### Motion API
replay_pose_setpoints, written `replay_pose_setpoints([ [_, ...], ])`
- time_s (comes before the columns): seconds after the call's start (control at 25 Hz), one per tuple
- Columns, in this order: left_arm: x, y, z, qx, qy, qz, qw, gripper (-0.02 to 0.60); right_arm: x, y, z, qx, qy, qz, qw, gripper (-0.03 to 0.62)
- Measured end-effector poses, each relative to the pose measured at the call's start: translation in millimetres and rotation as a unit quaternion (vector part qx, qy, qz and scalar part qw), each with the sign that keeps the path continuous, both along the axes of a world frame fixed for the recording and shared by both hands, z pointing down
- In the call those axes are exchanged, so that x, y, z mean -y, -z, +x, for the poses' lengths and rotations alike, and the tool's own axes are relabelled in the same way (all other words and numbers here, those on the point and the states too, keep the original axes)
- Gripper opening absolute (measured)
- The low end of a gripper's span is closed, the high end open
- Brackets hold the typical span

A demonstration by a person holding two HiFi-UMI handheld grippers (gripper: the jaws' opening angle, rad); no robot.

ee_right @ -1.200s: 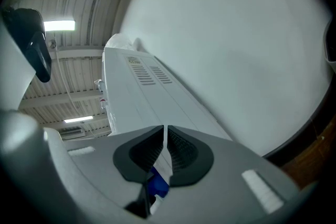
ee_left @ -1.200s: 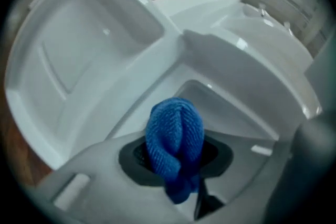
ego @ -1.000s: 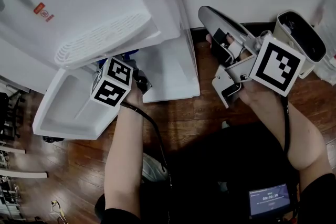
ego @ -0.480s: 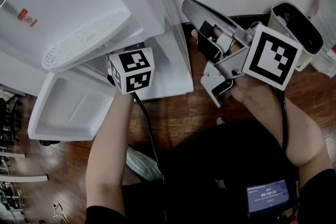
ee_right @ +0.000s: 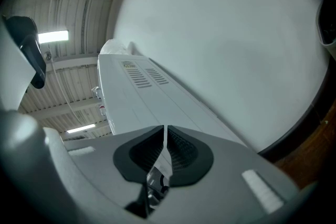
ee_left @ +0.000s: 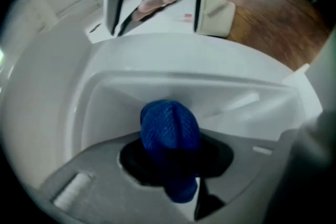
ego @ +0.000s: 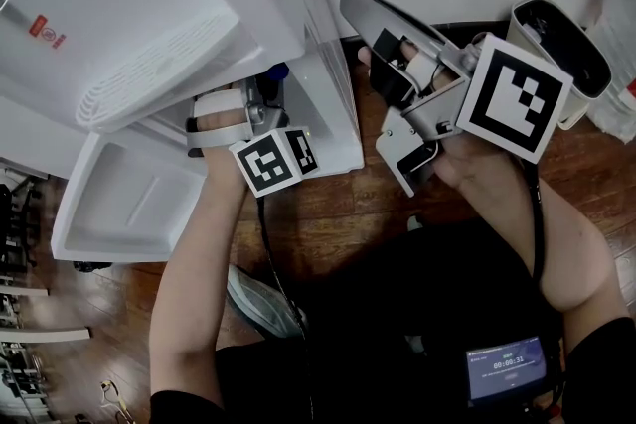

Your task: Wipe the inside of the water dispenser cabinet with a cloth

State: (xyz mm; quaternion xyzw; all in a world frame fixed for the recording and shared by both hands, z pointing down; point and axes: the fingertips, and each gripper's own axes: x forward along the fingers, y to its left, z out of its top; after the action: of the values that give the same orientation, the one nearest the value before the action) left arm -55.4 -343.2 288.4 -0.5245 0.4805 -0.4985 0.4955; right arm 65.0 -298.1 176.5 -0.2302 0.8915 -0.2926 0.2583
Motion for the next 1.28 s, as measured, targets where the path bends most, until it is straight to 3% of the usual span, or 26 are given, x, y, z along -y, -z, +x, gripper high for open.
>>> replay_pose_setpoints([
  [0.12,-18.1,-20.9,1.2,0.080,0.014,-0.040,0.9959,0.118,0.5,-1.7,0.4,-0.002,0.000,-0.002,1.000,0.023],
  [0.32,-59.7,-52.5,14.0,0.087,0.019,-0.109,0.9901,0.119,2.4,-3.3,0.6,-0.006,-0.003,-0.005,1.000,0.023],
  [0.48,-29.6,-34.7,7.1,0.125,0.020,-0.042,0.9910,0.121,-0.7,-4.0,-2.5,-0.013,0.004,-0.004,1.000,0.023],
  [0.68,28.3,-34.0,-8.3,0.116,0.052,-0.033,0.9913,0.121,3.3,-14.2,-1.5,-0.018,0.002,-0.017,1.000,0.023],
  [0.84,46.9,-74.8,-11.7,0.098,0.050,-0.113,0.9874,0.121,4.2,-13.4,-2.8,-0.012,0.010,-0.020,1.000,0.023],
  [0.96,56.7,-74.0,-8.4,0.116,0.036,-0.115,0.9860,0.121,1.3,-10.8,-5.2,-0.010,0.018,-0.015,1.000,0.023],
  [1.04,48.4,-71.7,-4.9,0.112,0.020,-0.116,0.9867,0.121,0.2,-12.3,-5.5,-0.011,0.018,-0.017,1.000,0.023],
  [1.12,25.7,-76.8,-0.8,0.085,-0.007,-0.141,0.9864,0.120,1.8,-15.4,-3.7,-0.013,0.014,-0.024,1.000,0.023],
  [1.28,-22.7,-86.2,5.1,0.059,-0.049,-0.191,0.9786,0.118,5.1,-14.7,-0.2,-0.012,0.005,-0.028,1.000,0.023],
])
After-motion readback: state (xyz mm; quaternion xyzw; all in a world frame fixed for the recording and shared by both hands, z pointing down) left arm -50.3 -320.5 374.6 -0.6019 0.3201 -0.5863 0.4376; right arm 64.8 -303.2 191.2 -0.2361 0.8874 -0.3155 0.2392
